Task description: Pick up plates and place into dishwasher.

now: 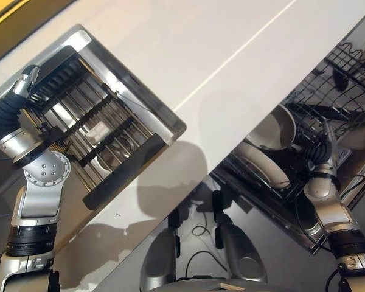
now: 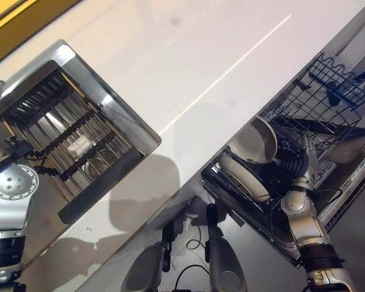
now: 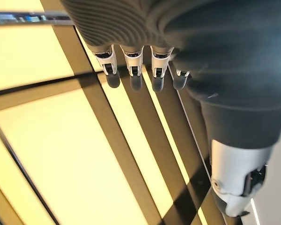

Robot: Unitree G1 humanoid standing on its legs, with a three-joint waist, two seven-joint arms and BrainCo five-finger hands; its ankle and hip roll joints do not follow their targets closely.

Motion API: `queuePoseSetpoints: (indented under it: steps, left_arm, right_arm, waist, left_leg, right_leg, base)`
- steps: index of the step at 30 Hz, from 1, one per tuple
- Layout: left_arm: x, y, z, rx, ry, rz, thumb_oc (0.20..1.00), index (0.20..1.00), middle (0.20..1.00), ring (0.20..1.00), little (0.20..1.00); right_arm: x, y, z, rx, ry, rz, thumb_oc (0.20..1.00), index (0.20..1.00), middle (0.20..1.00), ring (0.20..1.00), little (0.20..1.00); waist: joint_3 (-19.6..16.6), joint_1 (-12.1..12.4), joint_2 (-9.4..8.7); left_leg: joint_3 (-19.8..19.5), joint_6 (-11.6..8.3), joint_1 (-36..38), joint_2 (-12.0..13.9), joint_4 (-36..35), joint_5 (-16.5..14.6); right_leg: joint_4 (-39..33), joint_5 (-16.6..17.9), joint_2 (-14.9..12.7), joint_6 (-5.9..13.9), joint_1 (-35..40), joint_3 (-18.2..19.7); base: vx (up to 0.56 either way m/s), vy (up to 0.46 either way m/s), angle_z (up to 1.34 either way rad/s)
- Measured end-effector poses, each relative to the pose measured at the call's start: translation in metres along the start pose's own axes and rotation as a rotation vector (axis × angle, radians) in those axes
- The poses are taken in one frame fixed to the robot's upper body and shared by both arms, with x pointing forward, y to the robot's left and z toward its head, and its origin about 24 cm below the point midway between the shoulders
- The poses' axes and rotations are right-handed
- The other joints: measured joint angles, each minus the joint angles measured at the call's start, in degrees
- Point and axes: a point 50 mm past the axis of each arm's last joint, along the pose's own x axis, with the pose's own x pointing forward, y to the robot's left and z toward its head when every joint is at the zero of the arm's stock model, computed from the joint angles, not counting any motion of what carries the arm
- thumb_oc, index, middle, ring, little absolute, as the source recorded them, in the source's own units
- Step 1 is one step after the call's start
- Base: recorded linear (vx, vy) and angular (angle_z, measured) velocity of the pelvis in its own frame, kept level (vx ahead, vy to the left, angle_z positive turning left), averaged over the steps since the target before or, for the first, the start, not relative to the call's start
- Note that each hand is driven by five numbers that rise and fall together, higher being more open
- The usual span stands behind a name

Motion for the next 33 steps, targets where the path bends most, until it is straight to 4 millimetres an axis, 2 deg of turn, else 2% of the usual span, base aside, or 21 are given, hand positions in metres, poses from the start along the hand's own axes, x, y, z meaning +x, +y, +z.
queuePoseSetpoints:
  steps: [3,5,12,15,20,22,26,27,28,29,31,33]
  left_arm:
    - [-0.006,0.004,-0.004,0.023,0.016,-0.024,1.000,1.000,1.000,1.000,1.000]
    - [-0.010,0.006,-0.007,0.035,0.028,-0.036,1.000,1.000,1.000,1.000,1.000]
    - [-0.023,0.012,-0.013,0.060,0.066,-0.072,1.000,1.000,1.000,1.000,1.000]
    - [-0.029,0.013,-0.016,0.060,0.091,-0.075,1.000,1.000,1.000,1.000,1.000]
    - [-0.043,0.010,-0.019,0.050,0.142,-0.080,1.000,1.000,1.000,1.000,1.000]
    - [-0.051,0.003,-0.017,0.040,0.148,-0.108,1.000,1.000,1.000,1.000,1.000]
    - [-0.058,-0.016,-0.011,-0.007,0.153,-0.138,1.000,1.000,1.000,1.000,1.000]
    - [-0.056,-0.022,-0.008,-0.026,0.148,-0.132,1.000,1.000,1.000,1.000,1.000]
    - [-0.052,-0.026,-0.005,-0.040,0.136,-0.115,1.000,1.000,1.000,1.000,1.000]
    - [-0.048,-0.028,-0.003,-0.048,0.127,-0.102,1.000,1.000,1.000,1.000,1.000]
    - [-0.043,-0.036,-0.001,-0.059,0.119,-0.085,1.000,1.000,1.000,1.000,1.000]
    - [-0.040,-0.043,0.000,-0.064,0.121,-0.088,1.000,1.000,1.000,1.000,1.000]
  right_arm:
    - [-0.004,-0.002,-0.001,0.033,0.018,-0.041,1.000,1.000,1.000,1.000,1.000]
    - [-0.008,-0.002,-0.001,0.059,0.024,-0.071,1.000,1.000,1.000,1.000,1.000]
    - [-0.031,0.006,-0.017,0.180,0.169,-0.178,1.000,1.000,1.000,1.000,1.000]
    - [-0.039,0.006,-0.025,0.224,0.224,-0.212,1.000,1.000,1.000,1.000,1.000]
    - [-0.041,0.005,-0.032,0.323,0.295,-0.214,1.000,1.000,1.000,1.000,1.000]
    - [-0.039,0.007,-0.037,0.373,0.331,-0.210,1.000,1.000,1.000,1.000,1.000]
    - [-0.028,0.015,-0.040,0.436,0.377,-0.200,1.000,1.000,1.000,1.000,1.000]
    - [-0.022,0.016,-0.036,0.455,0.369,-0.199,1.000,1.000,1.000,1.000,1.000]
    - [-0.014,0.019,-0.028,0.484,0.353,-0.197,1.000,1.000,1.000,1.000,1.000]
    - [-0.009,0.019,-0.021,0.516,0.340,-0.200,1.000,1.000,1.000,1.000,1.000]
    - [0.007,0.021,-0.005,0.569,0.302,-0.217,1.000,1.000,1.000,1.000,1.000]
    - [0.015,0.023,0.004,0.603,0.293,-0.228,1.000,1.000,1.000,1.000,1.000]
  waist:
    - [-2.6,0.0,-0.47]
    - [-3.2,0.0,-0.58]
    - [-3.6,-0.2,-0.40]
    - [-4.1,-0.3,0.47]
    - [-4.2,-1.8,3.35]
    - [-4.2,-1.7,4.57]
    - [-2.7,-1.8,6.43]
    - [-1.6,-1.7,7.16]
    - [-0.2,-1.5,7.58]
    - [0.9,-1.5,7.65]
    - [4.1,-1.3,8.11]
    - [5.1,-1.6,8.48]
  left_leg:
    - [0.5,0.05,0.9,0.0,-0.7,0.0]
    - [0.8,0.09,1.5,-0.1,-0.9,0.0]
    - [2.6,0.51,3.3,-0.4,-0.9,-0.1]
    - [3.6,0.98,4.1,-0.7,-0.6,-0.4]
    - [3.7,2.41,3.8,-2.6,2.3,-1.6]
    - [3.7,3.44,1.3,-4.0,5.2,-2.8]
    - [4.2,5.32,-5.2,-6.5,9.6,-3.6]
    - [4.8,5.89,-6.7,-6.3,10.2,-3.4]
    - [5.8,6.13,-8.5,-6.1,11.5,-3.3]
    - [5.9,6.05,-9.9,-6.3,12.6,-3.4]
    - [4.8,5.72,-11.3,-7.0,14.7,-3.5]
    - [4.3,5.68,-12.9,-7.2,15.5,-3.5]
  right_leg:
    - [-0.1,-0.2,0.0,0.03,0.4,0.5]
    - [-0.1,-0.3,0.0,-0.04,0.9,0.9]
    - [0.2,-0.4,-0.1,0.00,1.6,2.5]
    - [0.9,-0.8,-0.3,0.41,1.8,3.5]
    - [4.9,-2.9,-1.7,1.77,0.4,4.7]
    - [8.5,-3.9,-2.7,2.75,-2.7,5.7]
    - [9.9,-3.3,-5.5,4.57,-8.3,5.7]
    - [10.6,-3.3,-5.8,4.85,-9.4,5.5]
    - [17.0,-5.1,-5.9,3.93,-12.3,5.4]
    - [22.5,-8.8,-6.0,3.22,-13.8,5.3]
    - [23.6,-10.2,-6.1,4.00,-14.5,5.0]
    - [24.2,-10.1,-6.1,3.88,-15.8,4.8]
  base:
    - [0.03,0.035,-0.06]
    - [0.03,0.057,-0.07]
    - [0.03,0.078,-0.13]
    - [0.03,0.154,-0.15]
    - [-0.05,0.209,-0.05]
    - [-0.16,0.160,-0.18]
    - [-0.23,0.128,-0.17]
    - [-0.16,0.088,-0.16]
    - [-0.16,0.104,-0.13]
    - [-0.14,0.096,-0.18]
    - [-0.12,0.091,-0.02]
    - [-0.05,0.079,0.08]
